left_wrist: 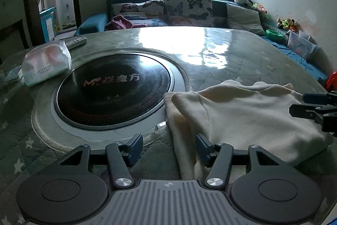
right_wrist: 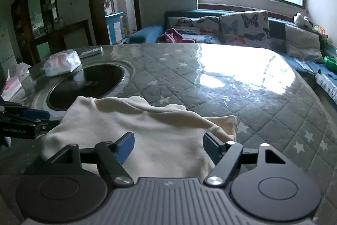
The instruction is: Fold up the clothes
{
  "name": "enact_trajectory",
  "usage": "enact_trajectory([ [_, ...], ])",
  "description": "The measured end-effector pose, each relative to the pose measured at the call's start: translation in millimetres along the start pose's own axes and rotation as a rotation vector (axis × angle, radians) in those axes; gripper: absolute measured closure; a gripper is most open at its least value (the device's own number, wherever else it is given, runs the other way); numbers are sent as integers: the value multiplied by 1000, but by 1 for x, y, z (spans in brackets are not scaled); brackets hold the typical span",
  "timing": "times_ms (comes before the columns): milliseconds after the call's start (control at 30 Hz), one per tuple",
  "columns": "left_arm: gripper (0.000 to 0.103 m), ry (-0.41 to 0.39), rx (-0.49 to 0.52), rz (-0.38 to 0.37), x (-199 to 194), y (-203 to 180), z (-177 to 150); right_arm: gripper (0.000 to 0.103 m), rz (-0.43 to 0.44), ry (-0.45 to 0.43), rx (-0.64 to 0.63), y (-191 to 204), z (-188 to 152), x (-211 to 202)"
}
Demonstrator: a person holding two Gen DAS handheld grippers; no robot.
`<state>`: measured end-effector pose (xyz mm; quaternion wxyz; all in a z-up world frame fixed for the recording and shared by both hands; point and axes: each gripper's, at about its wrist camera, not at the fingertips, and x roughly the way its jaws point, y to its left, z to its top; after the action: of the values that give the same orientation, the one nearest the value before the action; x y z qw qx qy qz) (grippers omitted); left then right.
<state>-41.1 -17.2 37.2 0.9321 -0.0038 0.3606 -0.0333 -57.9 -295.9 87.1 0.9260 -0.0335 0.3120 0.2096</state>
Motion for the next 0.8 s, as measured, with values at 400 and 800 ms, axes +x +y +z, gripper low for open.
enact_trajectory([
  [400, 22, -29, 10, 1, -15, -5, -3, 8, -1, -27, -18, 17, -7, -17],
  [800, 11, -49, 34, -20, -23, -17, -8, 0, -18, -83, -7, 26, -12, -35],
])
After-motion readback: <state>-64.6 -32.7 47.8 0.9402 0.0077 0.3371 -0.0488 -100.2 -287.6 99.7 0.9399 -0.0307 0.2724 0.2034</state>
